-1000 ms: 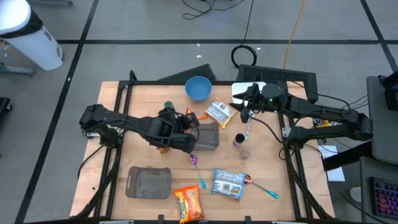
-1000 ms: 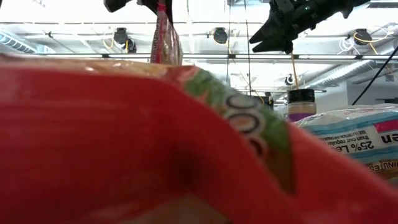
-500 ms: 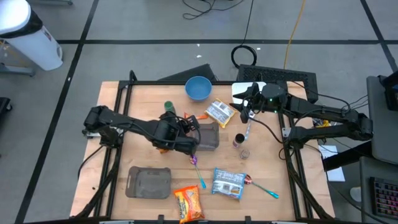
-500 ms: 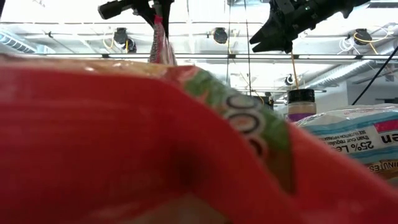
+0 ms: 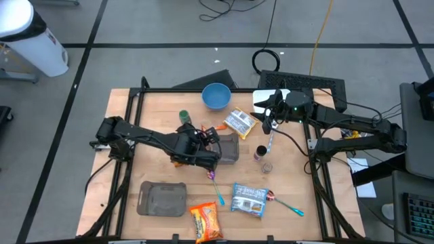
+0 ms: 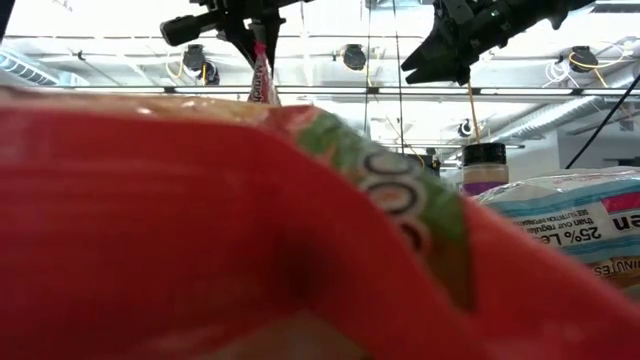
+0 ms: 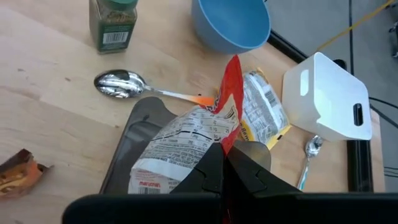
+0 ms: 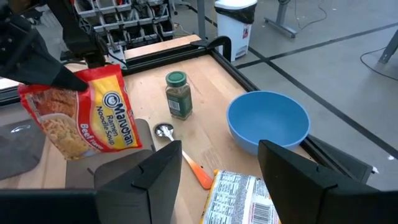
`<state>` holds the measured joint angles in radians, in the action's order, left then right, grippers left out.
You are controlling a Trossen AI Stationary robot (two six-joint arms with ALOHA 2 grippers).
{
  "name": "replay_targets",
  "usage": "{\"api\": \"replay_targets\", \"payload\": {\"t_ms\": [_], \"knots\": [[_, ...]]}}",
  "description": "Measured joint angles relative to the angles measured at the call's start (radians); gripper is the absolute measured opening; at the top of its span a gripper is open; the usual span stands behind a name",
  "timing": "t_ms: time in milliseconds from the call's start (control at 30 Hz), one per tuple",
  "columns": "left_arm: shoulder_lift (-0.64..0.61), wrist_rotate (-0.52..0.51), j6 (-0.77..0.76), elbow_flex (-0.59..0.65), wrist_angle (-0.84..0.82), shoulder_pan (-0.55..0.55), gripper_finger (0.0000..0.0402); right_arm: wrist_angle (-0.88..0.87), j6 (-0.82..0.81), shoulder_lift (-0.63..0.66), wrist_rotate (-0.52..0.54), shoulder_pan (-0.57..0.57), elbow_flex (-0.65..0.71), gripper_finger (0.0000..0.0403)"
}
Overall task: Pick & Place Food Item
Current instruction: Put the red noodle pack into the top black bin
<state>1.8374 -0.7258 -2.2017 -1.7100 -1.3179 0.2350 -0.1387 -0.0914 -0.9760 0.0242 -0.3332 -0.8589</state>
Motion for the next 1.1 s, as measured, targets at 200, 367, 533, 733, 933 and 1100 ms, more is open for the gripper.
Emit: {"api": "replay_targets", "payload": {"t_ms": [200, 367, 533, 733, 933, 1100], "knots": [[-0.002, -0.007, -0.005, 0.0, -0.037, -0.012, 0.0, 0.0, -0.001, 0.0, 0.0, 0.0, 0.0, 0.0208], [-0.002, 0.002, 0.001, 0.0, -0.041, -0.012, 0.0, 0.0, -0.001, 0.0, 0.0, 0.0, 0.0, 0.0208], [-0.002, 0.022, 0.02, 0.0, -0.043, -0.012, 0.0, -0.001, -0.001, 0.0, 0.0, 0.0, 0.0, 0.0208], [-0.003, 0.05, 0.009, 0.035, -0.037, -0.012, 0.0, -0.001, -0.001, 0.0, 0.0, 0.0, 0.0, 0.0208], [-0.003, 0.055, 0.003, 0.064, -0.034, -0.012, 0.0, -0.001, -0.001, 0.0, 0.0, 0.0, 0.0, 0.0208], [-0.003, 0.056, 0.002, 0.1, 0.005, -0.012, 0.0, -0.001, -0.001, 0.0, 0.0, 0.0, 0.0, 0.0208]]}}
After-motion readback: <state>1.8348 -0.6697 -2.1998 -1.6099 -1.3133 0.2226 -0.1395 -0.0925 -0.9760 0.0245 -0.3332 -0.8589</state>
